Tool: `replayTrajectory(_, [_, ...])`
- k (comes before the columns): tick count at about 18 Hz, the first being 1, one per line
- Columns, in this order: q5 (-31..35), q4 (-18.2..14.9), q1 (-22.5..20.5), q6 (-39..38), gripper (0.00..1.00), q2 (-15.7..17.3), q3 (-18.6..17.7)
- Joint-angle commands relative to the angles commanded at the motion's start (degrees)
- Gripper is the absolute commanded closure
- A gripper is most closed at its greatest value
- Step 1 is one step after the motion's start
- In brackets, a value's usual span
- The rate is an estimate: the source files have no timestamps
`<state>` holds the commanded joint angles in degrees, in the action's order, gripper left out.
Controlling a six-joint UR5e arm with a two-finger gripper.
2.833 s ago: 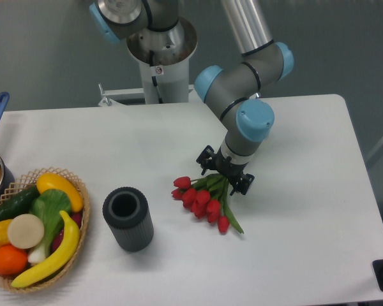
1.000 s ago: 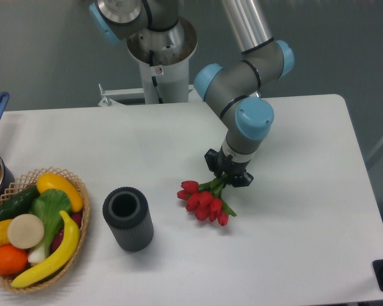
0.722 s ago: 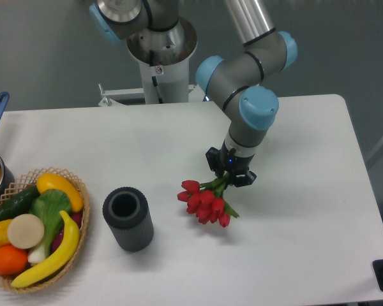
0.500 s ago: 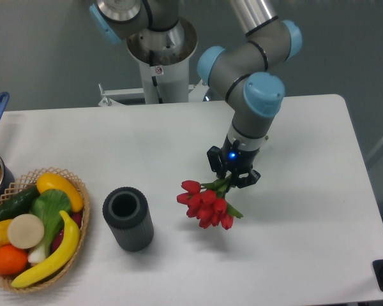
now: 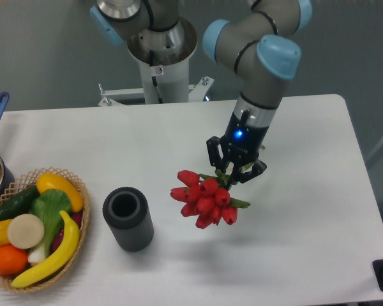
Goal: Pick up the flowers from the table
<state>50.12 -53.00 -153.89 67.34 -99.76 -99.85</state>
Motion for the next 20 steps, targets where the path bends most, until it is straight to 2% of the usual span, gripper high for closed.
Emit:
replayTrajectory(4, [-7.1,-0.1,-3.0,-1.2,0.78,1.2,0.4])
replayTrajectory(9, [-13.5,0.0,-5.8,-1.2,0.78,1.2,0.4])
replayTrajectory(20, [-14.4,0.0,-6.2,-1.2,0.78,1.2,0.7])
